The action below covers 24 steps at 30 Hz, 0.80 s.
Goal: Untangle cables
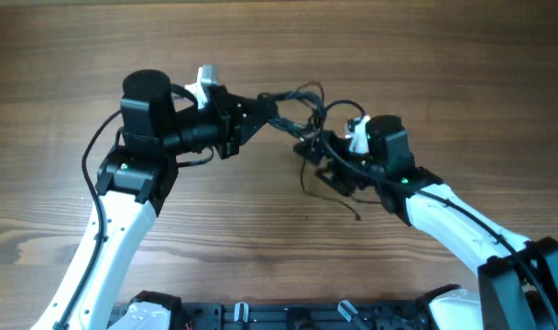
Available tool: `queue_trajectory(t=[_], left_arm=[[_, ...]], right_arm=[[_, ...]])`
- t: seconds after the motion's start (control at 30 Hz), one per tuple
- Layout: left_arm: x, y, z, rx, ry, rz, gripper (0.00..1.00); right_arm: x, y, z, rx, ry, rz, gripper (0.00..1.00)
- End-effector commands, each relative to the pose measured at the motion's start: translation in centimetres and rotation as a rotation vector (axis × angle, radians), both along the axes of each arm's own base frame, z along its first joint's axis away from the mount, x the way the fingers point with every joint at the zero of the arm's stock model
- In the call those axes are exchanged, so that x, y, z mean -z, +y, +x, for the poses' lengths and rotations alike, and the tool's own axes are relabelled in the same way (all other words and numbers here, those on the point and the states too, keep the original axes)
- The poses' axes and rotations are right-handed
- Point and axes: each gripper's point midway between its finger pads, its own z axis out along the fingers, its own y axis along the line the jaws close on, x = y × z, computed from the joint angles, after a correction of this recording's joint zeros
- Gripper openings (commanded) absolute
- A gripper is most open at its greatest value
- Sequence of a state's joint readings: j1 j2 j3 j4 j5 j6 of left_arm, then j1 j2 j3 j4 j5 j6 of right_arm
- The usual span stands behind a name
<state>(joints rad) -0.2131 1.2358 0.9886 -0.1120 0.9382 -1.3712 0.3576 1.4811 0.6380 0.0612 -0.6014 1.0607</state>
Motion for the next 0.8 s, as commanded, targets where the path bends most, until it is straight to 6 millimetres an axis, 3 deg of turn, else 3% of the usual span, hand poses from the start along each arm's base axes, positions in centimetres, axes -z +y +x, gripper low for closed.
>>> queue_trajectory(t=[0.0,0.13,0.23,0.33,0.5,0.6,0.67,0.77], left_arm=[[-2.1,-0.2,-0.7,0.078,-0.192,0.014,0.04],[-1.3,-0.1,-1.0,0.124,-0.356,0.105,0.04],[-0.1,0.0,-1.4,0.158,-0.407,0.161,0.04],[0.6,0.0,-1.8,0.200,-0.514,0.221,0.04],[0.4,-0.3,-2.6,0.270,-0.651,0.239,0.04],[0.4,-0.3,-2.5,0.283,-0.715,0.260,0.04],[0.8,0.1,-1.6,0.229,-0.673,0.295,0.04],[0.4,0.2,-1.1,0.178,-0.565,0.250,0.04]], right_arm=[[1.7,-3.9,1.7,0.041,-0.076,-0.149,1.00],[0.3,-6.9,2.5,0.011,-0.166,-0.144,1.00],[-2.4,-8.0,2.6,-0.094,-0.335,-0.098,1.00],[-6.0,-7.7,1.2,-0.258,-0.540,0.015,1.00],[-9.0,-7.0,0.0,-0.370,-0.690,0.138,0.99],[-11.7,-6.2,-1.5,-0.481,-0.816,0.255,0.90],[-12.9,-5.9,-2.5,-0.548,-0.889,0.306,0.90],[-13.1,-5.7,-2.9,-0.604,-1.011,0.283,0.93]])
